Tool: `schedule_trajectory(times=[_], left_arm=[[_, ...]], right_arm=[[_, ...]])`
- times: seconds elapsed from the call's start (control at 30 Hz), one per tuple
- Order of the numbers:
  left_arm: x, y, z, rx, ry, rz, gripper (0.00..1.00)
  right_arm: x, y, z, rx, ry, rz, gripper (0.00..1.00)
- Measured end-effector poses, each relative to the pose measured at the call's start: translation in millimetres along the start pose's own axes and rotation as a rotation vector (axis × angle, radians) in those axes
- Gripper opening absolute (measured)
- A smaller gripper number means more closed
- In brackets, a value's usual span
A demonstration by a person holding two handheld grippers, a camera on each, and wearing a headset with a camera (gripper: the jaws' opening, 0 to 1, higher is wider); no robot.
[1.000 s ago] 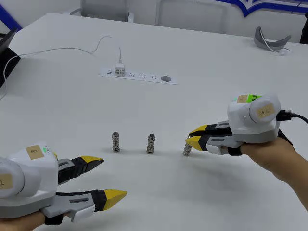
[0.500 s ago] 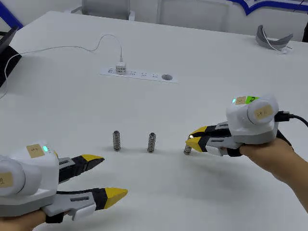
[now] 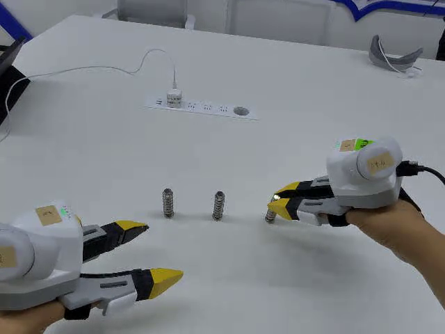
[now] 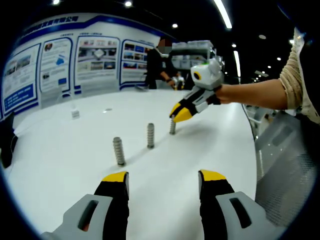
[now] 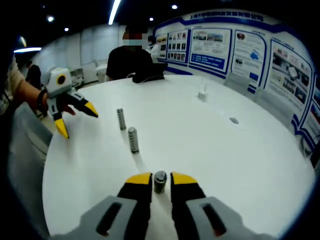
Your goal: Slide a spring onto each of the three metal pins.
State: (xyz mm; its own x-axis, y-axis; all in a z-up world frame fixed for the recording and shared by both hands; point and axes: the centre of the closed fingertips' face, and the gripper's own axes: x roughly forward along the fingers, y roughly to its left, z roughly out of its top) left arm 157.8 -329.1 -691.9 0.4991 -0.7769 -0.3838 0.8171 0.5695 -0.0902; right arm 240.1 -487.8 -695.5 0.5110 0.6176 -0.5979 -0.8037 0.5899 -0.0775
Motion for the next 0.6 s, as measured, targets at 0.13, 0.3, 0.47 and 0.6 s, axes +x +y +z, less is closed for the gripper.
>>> schedule_trajectory(times=[0.13,0.3,0.47,0.6], left_arm=[[0.1,1.8,0.5,-0.001,-0.002,0.002,0.57],[0.3,3.5,1.6,-0.001,-0.004,0.005,0.58],[0.6,5.2,1.8,-0.004,-0.004,0.008,0.6],[0.7,6.4,1.8,-0.005,-0.003,0.012,0.61]], right_arm=[[-0.8,0.8,-1.7,0.004,0.001,0.003,0.17],[-3.2,2.9,-3.2,0.012,-0.004,0.004,0.22],[-6.0,5.4,-5.8,0.017,-0.007,0.008,0.26],[-8.3,6.7,-8.0,0.017,-0.01,0.007,0.29]])
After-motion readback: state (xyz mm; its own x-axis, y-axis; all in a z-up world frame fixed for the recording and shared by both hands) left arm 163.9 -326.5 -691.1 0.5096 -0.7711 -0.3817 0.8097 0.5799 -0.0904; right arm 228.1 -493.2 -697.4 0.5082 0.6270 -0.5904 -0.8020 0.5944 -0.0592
